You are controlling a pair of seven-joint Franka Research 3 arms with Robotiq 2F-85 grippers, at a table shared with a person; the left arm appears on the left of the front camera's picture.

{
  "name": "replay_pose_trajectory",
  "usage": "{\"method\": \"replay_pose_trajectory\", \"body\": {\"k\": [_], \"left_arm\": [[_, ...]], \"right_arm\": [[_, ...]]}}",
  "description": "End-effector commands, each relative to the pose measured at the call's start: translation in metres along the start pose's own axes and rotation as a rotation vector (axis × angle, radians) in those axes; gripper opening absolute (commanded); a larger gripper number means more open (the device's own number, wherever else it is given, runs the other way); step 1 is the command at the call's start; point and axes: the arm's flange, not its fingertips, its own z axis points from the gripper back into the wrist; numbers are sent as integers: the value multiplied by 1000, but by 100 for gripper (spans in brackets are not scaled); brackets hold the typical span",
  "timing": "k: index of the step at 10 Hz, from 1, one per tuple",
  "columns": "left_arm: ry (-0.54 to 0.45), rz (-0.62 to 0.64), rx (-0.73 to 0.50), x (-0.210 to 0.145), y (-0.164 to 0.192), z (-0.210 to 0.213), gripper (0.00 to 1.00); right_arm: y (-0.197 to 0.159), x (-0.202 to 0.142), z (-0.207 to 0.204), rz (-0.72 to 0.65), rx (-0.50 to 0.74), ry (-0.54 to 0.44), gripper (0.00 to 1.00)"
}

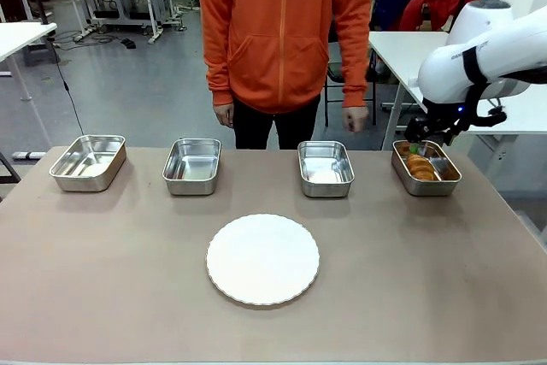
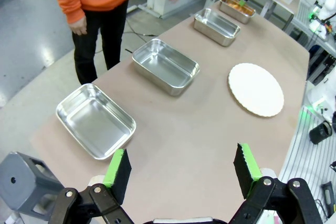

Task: Place the bread in the container.
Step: Place the Butter Roll into the Airtight Container indicated by the human.

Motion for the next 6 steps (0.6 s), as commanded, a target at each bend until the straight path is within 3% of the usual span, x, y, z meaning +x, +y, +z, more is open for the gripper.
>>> {"method": "replay_pose_trajectory", "body": {"k": [1, 6], "left_arm": [[-17, -8, -8, 1, -1, 0, 100], [-17, -8, -8, 1, -1, 0, 100]], "right_arm": [[23, -52, 45, -83, -22, -101, 100], [88, -151, 101, -58, 15, -237, 100]]}}
